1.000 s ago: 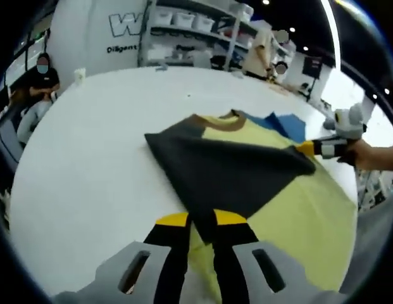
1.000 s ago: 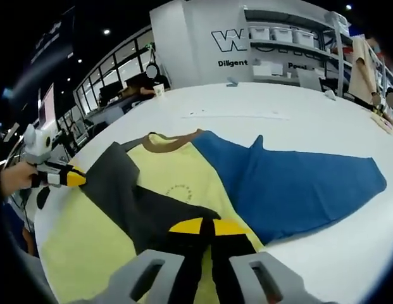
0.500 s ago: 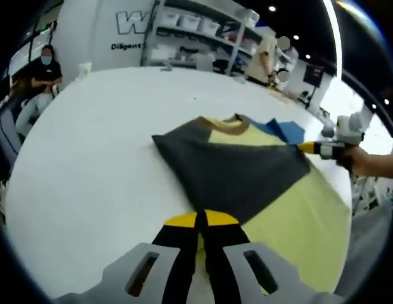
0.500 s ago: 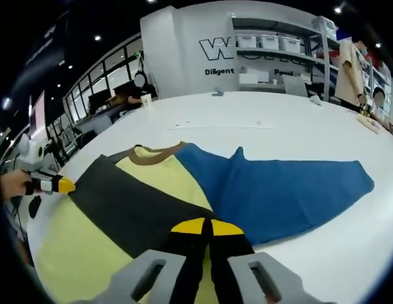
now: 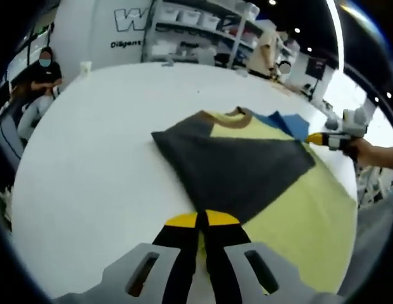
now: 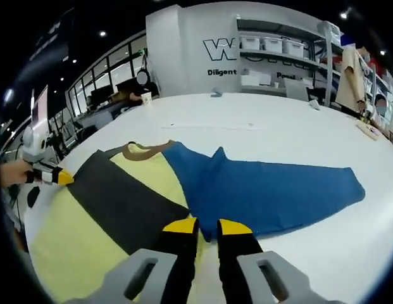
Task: Fold the garment on the visible template until the final outline fits inside the template.
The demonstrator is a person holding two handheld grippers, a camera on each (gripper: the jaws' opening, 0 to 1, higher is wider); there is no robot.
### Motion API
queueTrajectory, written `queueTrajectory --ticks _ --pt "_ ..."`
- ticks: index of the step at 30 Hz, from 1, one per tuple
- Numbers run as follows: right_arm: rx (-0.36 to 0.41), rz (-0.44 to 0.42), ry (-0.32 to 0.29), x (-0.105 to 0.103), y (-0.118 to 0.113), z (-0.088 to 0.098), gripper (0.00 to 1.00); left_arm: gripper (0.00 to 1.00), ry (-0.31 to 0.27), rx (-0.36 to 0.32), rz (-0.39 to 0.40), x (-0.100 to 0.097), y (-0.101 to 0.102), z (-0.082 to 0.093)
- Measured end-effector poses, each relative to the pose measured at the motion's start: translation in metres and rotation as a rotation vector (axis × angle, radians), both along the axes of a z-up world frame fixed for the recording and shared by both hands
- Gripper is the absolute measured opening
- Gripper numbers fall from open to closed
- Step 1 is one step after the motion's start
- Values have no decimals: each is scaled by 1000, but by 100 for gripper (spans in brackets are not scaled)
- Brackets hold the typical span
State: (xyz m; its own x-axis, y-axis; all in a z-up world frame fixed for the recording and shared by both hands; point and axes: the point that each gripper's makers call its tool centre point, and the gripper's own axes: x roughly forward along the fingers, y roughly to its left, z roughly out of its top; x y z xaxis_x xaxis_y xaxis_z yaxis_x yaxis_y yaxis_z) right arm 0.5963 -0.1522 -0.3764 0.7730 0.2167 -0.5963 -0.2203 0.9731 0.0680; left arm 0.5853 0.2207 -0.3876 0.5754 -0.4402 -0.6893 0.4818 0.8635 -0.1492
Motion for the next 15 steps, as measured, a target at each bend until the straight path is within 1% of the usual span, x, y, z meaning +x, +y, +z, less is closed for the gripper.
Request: queueTrajectory --ticks 1,2,4,5,7,9,10,11,12,14,15 --pt "-1 -5 6 0 -3 0 9 2 -2 3 -1 0 0 0" --pt "-11 -18 22 2 -14 -1 11 2 -5 8 0 0 -3 0" --pt "-28 -37 10 6 -29 1 16 2 -16 28 5 0 -4 0" --pt "-36 -47 3 9 -37 3 17 2 -24 44 9 1 -3 0" --pt "-67 -69 -20 19 -61 10 18 3 -27 54 7 1 -5 -1" --pt "-86 -97 -20 28 -81 10 20 2 -43 101 -3 2 0 -1" --pt "-85 -104 -20 29 -85 10 22 3 -46 112 -5 1 0 -1" --pt "-91 -150 -19 31 -106 10 23 3 -48 121 -2 0 0 0" --pt "-67 -221 0 34 -129 8 23 3 -51 123 1 0 2 -1" --pt "-39 -281 6 37 -149 7 23 3 -55 112 6 -2 1 1" --pt "-47 -299 0 43 -161 7 25 3 -65 107 -2 -3 0 2"
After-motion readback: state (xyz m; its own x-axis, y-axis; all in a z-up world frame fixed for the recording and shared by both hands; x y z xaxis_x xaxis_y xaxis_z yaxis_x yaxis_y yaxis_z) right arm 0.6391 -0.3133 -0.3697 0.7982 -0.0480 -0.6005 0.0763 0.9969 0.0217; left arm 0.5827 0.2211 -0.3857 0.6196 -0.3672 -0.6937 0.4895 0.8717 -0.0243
